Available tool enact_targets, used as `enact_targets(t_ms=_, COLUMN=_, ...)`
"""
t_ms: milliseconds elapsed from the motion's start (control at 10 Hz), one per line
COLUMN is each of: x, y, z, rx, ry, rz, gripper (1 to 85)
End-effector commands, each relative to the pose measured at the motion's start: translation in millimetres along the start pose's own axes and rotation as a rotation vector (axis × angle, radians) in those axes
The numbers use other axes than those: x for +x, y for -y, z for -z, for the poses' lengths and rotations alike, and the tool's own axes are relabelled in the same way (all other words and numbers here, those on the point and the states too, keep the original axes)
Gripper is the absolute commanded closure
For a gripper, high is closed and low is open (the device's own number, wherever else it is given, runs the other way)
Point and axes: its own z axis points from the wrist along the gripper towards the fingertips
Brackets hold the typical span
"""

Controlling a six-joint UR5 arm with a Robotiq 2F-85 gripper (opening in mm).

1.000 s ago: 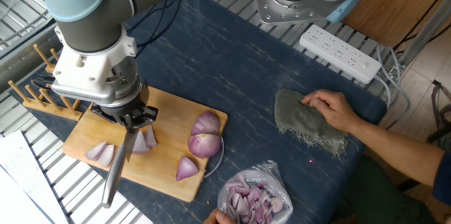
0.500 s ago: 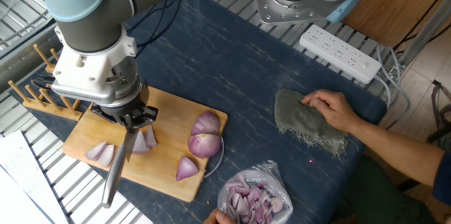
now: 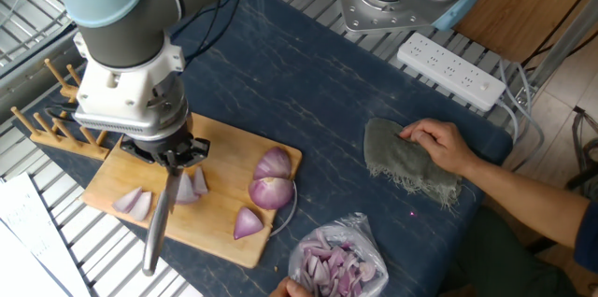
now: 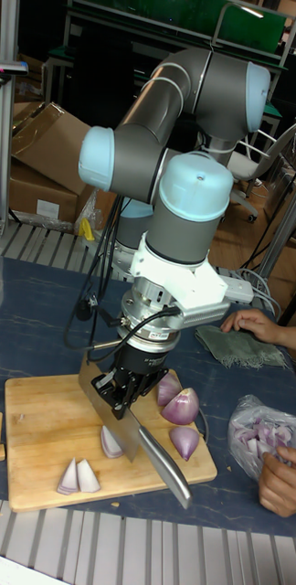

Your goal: Chop the onions

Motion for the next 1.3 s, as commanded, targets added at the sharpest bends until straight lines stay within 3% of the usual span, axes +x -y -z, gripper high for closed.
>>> enact_targets(t_ms=0, x=-5.7, y=-3.6, z=-0.5, rx=-0.021, ry=0.018, rz=-0.009, gripper=84.7)
enact_targets(t_ms=1200, x=-12.2, y=-4.7, z=-6.9, rx=-0.024, ry=0.027, rz=-0.006, gripper=84.7)
